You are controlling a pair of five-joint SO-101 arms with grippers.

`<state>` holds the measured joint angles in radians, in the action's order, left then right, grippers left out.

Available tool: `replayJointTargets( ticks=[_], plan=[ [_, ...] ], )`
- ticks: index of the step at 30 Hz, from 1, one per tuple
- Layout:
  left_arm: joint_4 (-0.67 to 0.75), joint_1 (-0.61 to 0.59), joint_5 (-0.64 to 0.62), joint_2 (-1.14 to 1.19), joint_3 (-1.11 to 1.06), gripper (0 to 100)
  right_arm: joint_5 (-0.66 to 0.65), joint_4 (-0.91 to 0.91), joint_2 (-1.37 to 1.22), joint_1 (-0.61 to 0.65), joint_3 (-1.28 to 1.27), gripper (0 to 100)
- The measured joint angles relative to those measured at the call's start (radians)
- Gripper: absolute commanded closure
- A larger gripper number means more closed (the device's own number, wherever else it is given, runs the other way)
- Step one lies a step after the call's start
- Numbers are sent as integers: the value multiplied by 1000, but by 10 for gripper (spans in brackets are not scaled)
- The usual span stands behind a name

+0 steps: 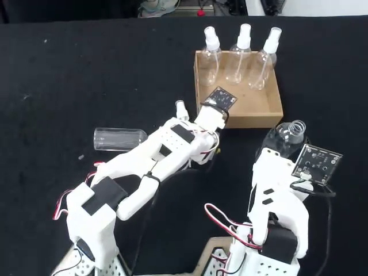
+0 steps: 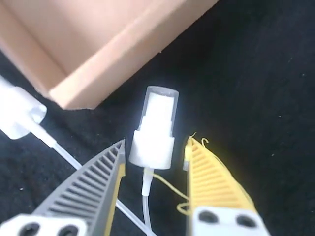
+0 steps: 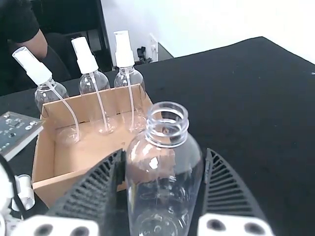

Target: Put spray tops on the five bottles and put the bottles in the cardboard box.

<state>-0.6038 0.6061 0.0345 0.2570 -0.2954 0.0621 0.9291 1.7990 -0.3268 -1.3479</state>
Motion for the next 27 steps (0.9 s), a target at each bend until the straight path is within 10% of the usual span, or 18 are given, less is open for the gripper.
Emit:
replayJointTargets(
  ticks=[27],
  plan=[
    [0, 0, 0, 103, 81, 856, 0, 0, 0, 0, 0, 855]
  ],
)
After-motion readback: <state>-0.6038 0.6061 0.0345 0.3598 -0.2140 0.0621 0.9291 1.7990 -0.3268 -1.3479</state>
